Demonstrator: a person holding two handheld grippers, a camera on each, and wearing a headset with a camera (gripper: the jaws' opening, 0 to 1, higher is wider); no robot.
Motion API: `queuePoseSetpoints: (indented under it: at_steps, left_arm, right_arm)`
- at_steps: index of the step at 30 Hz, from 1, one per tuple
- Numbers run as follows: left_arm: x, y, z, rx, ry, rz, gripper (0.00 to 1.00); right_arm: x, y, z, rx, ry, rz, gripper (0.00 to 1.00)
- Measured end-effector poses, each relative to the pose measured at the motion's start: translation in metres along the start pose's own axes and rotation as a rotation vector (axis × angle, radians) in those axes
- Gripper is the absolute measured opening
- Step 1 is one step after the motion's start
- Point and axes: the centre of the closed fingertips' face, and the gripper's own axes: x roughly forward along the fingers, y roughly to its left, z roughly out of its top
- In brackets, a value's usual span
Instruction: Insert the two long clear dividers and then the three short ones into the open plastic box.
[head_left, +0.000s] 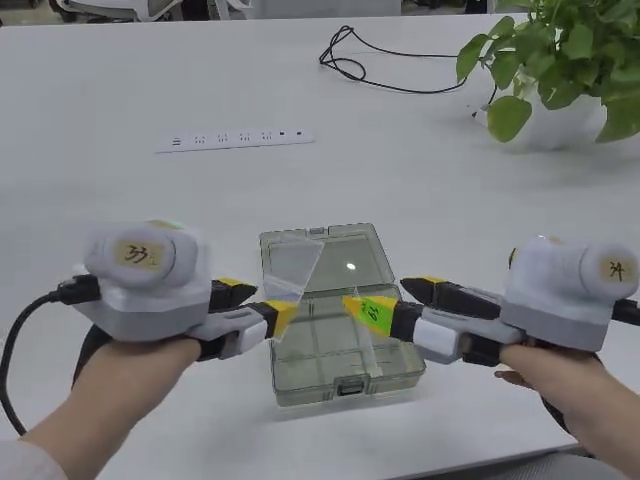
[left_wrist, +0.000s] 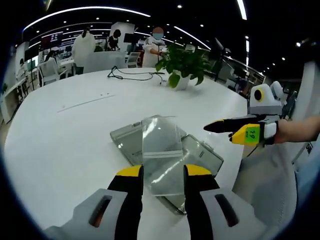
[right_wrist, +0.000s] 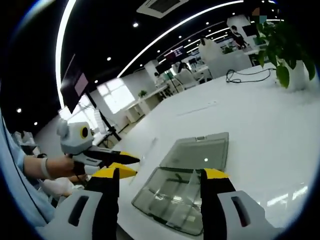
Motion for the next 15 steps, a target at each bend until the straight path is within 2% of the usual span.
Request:
queuePoseSetpoints:
  at_steps: [7,12,15]
  left_arm:
    - [0.006,-0.014,-0.001,-0.007,-0.002,-0.026,0.3]
    - [0.007,-0.019,0.0,-0.007,-0.014,-0.032,0.3]
    - [0.008,-0.021,0.002,-0.001,-0.024,-0.032,0.3]
  right_arm:
    - [0.01,0.005,0.006,0.119,-0.035,0.013,0.56]
    - [0.013,0.005,0.001,0.244,-0.014,0.015,0.47]
    - [0.014,0.005,0.001,0.28,-0.021,0.012,0.39]
